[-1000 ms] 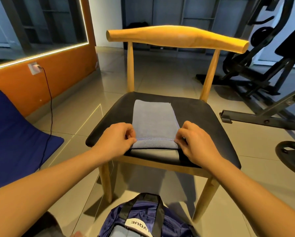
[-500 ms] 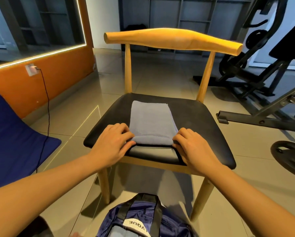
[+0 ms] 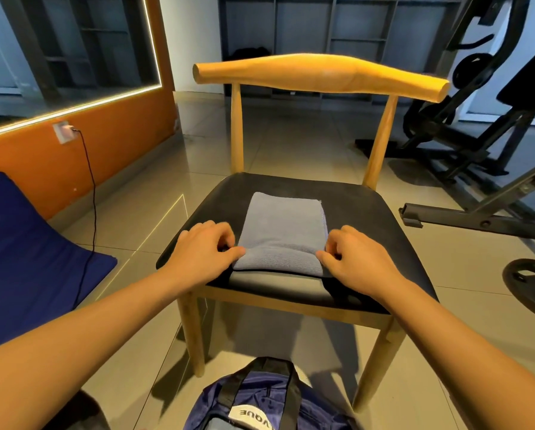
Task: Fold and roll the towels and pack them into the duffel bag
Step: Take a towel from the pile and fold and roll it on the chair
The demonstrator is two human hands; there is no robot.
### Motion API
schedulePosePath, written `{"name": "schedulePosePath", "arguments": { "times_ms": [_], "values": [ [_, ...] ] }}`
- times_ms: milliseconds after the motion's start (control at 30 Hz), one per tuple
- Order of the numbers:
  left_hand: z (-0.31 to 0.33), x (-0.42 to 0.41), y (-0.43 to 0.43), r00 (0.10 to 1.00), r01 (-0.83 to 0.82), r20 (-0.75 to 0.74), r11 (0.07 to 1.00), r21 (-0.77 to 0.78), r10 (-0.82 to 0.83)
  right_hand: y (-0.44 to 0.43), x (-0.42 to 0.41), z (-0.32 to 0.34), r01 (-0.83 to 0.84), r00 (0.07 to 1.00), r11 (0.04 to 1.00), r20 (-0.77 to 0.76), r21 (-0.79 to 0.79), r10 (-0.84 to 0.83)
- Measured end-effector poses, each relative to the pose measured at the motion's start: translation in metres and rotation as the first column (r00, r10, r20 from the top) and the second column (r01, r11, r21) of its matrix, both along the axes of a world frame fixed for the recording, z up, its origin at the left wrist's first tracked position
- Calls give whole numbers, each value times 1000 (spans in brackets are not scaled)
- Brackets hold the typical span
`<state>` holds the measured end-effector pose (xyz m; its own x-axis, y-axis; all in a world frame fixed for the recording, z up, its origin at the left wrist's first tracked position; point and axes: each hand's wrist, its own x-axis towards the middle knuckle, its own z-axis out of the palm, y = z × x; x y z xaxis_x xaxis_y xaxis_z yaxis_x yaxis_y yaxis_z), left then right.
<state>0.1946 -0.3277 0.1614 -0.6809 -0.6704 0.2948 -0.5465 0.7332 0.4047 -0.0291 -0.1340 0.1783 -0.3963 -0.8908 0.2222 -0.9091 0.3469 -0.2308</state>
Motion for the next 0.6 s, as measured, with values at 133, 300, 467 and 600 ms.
{"name": "schedulePosePath", "arguments": {
  "times_ms": [133, 300, 467, 600],
  "values": [
    [2, 8, 1, 970, 221, -60, 960, -172, -235, 5, 8, -13, -219, 960, 959, -216, -178, 179],
    [-15, 20, -1, 932, 356, 81, 845, -398, -355, 18, 8, -29, -326, 875, 939, -412, -110, 256],
    [-21, 17, 1, 955, 295, 126, 904, -308, -269, 20, 9, -30, -254, 909, 963, -363, -91, 206],
    [-20, 4, -2, 971, 230, 96, 963, -141, -218, 12, 3, -16, -208, 948, 977, -254, -41, 192]
  ]
}}
